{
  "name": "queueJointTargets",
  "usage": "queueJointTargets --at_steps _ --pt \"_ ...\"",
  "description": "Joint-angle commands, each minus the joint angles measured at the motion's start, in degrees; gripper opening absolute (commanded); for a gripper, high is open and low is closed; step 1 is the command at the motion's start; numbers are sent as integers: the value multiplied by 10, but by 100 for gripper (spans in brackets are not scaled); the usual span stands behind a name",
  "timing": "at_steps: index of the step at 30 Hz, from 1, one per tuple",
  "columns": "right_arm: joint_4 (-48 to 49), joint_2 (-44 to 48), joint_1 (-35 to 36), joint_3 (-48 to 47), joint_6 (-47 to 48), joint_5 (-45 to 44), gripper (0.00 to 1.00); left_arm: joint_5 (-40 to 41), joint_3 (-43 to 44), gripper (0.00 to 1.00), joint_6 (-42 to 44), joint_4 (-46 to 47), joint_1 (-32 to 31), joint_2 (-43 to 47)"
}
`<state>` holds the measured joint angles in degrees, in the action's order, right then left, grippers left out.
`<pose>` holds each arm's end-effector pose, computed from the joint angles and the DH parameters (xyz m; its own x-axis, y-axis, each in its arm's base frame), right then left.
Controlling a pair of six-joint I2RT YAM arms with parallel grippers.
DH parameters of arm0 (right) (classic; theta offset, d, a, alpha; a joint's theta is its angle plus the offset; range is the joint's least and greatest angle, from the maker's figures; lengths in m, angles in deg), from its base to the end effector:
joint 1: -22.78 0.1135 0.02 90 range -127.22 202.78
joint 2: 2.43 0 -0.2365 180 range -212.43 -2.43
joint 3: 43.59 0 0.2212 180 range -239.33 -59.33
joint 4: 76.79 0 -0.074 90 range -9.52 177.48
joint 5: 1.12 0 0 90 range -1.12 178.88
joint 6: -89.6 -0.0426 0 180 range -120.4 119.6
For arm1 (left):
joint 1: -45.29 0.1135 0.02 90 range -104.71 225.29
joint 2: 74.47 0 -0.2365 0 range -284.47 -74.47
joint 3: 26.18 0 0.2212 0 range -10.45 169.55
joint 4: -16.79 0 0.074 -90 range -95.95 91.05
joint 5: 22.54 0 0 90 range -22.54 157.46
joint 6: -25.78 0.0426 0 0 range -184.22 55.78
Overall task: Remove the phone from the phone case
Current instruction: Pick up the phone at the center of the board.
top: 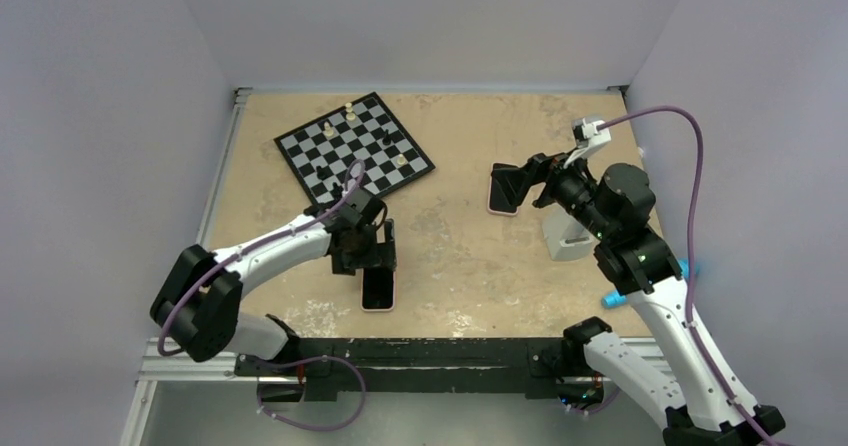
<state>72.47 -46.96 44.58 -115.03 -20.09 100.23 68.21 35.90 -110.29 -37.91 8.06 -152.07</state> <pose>0.1493 0.0687 0.3717 -0.2425 0.2588 -0.9350 -0.4936 0.7968 0.3486 0.1769 -0.1338 0.1756 -0.9530 -0.1803 -0.2437 -0.1223 0.9642 -0.2352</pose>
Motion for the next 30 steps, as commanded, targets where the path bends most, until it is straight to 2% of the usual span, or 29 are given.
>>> queueJointTargets --at_steps 1,6,11,19,26,30 --pt "38 3 2 0 -3 23 98 11 45 100 4 29 -4 -46" --pt "42 3 2 7 -1 16 98 21 54 100 7 36 -13 -89" --pt "49 1 2 17 -6 6 98 69 72 100 -7 12 -35 -137" --pt "43 -14 2 24 -1 7 98 101 77 93 -34 -1 -59 -180" --pt "41 -9 3 37 2 1 98 114 49 79 -50 6 -67 -191" --pt "40 -14 3 41 0 -8 98 117 31 62 -53 19 -67 -188"
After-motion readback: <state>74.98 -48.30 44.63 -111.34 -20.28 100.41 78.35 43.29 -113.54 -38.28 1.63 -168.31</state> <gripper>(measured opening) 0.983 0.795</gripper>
